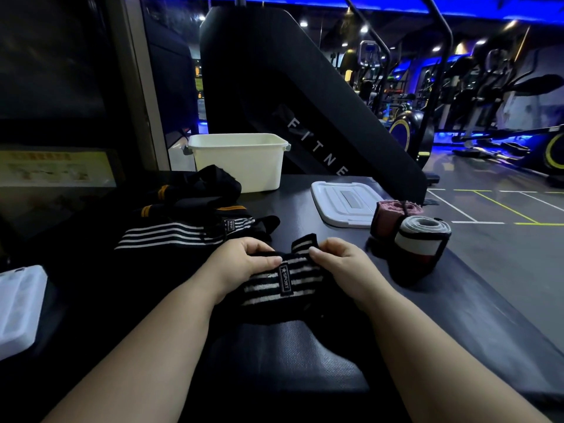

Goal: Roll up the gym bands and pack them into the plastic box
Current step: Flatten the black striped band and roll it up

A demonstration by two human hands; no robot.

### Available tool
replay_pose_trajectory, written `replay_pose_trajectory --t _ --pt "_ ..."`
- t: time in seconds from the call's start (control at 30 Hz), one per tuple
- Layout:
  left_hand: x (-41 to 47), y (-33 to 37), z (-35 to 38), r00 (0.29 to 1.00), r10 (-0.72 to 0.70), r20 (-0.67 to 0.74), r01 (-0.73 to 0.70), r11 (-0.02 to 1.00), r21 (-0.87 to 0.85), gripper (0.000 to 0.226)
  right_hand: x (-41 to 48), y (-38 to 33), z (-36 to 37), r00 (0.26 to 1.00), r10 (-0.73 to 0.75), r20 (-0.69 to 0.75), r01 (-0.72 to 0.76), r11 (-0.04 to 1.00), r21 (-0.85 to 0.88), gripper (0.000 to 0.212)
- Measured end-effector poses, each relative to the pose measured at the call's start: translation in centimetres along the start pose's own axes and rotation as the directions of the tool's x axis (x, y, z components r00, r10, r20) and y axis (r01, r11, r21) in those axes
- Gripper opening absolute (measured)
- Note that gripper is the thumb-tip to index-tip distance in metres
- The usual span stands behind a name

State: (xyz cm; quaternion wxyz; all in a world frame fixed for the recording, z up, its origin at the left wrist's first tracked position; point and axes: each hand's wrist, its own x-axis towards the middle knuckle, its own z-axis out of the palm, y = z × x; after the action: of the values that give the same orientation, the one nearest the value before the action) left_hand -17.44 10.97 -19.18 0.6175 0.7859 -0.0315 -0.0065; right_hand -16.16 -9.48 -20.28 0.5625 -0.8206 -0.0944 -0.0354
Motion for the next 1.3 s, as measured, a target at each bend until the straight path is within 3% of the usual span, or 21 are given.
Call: replay_pose_trajectory --t 0.13,0.23,0.33,0.4,0.5,0.57,0.73,0.8,0.9,1.1,1.2,1.3 --pt "0.2 -0.3 -0.1 0.997 0.050 -0.061 -0.044 0.994 0.096 0.016 -0.3 -0.3 -0.1 0.999 -0.042 0.008 0.042 0.999 0.007 0.017" --pt "0.5 -0.6 -0.5 0.979 0.185 -0.083 -0.167 0.967 0.193 0.024 -0.5 -0.5 -0.4 0.996 -0.047 0.081 0.041 0.996 0.075 0.011" --pt "0.6 -0.7 -0.6 0.942 0.311 0.122 -0.333 0.903 0.270 0.065 -0.8 -0.8 -0.2 0.978 -0.086 0.192 0.070 0.993 0.090 0.011" --pt "0.7 -0.9 -0.3 0.909 0.298 0.290 -0.366 0.904 0.219 0.074 -1.0 -0.9 -0.2 0.959 -0.103 0.265 0.075 0.991 0.113 0.017" --pt "0.7 -1.0 0.1 0.899 0.241 0.366 -0.312 0.938 0.148 0.062 -1.1 -0.7 -0.8 0.930 -0.090 0.357 0.065 0.995 0.081 0.050" --pt "0.9 -1.2 0.1 0.912 0.238 0.334 -0.310 0.933 0.182 0.045 -1.1 -0.6 -0.8 0.929 -0.084 0.361 0.087 0.996 0.008 0.056" --pt "1.1 -1.6 0.6 0.972 0.219 0.086 -0.235 0.895 0.378 0.010 -1.1 -0.8 -0.2 0.987 -0.129 0.093 0.153 0.929 -0.338 0.045" --pt "0.8 -1.2 0.9 0.964 0.261 -0.047 -0.203 0.840 0.504 0.015 -1.1 -0.9 -0.1 0.990 -0.140 0.009 0.129 0.889 -0.440 0.043" --pt "0.2 -0.5 1.1 0.944 0.302 -0.133 -0.152 0.755 0.638 0.027 -1.5 -1.2 0.1 0.989 -0.138 -0.055 0.095 0.872 -0.479 0.043" --pt "-0.7 0.6 1.7 0.930 0.352 -0.107 -0.164 0.656 0.737 0.029 -1.6 -1.6 0.1 0.955 -0.249 -0.164 0.094 0.772 -0.629 0.060" --pt "-0.9 0.6 1.9 0.921 0.388 -0.030 -0.235 0.617 0.751 0.033 -1.3 -1.4 -0.1 0.905 -0.361 -0.227 0.124 0.733 -0.669 0.032" --pt "-0.9 0.1 1.9 0.935 0.342 0.092 -0.316 0.685 0.656 0.045 -0.9 -1.1 -1.2 0.878 -0.352 -0.324 0.101 0.798 -0.594 0.021"
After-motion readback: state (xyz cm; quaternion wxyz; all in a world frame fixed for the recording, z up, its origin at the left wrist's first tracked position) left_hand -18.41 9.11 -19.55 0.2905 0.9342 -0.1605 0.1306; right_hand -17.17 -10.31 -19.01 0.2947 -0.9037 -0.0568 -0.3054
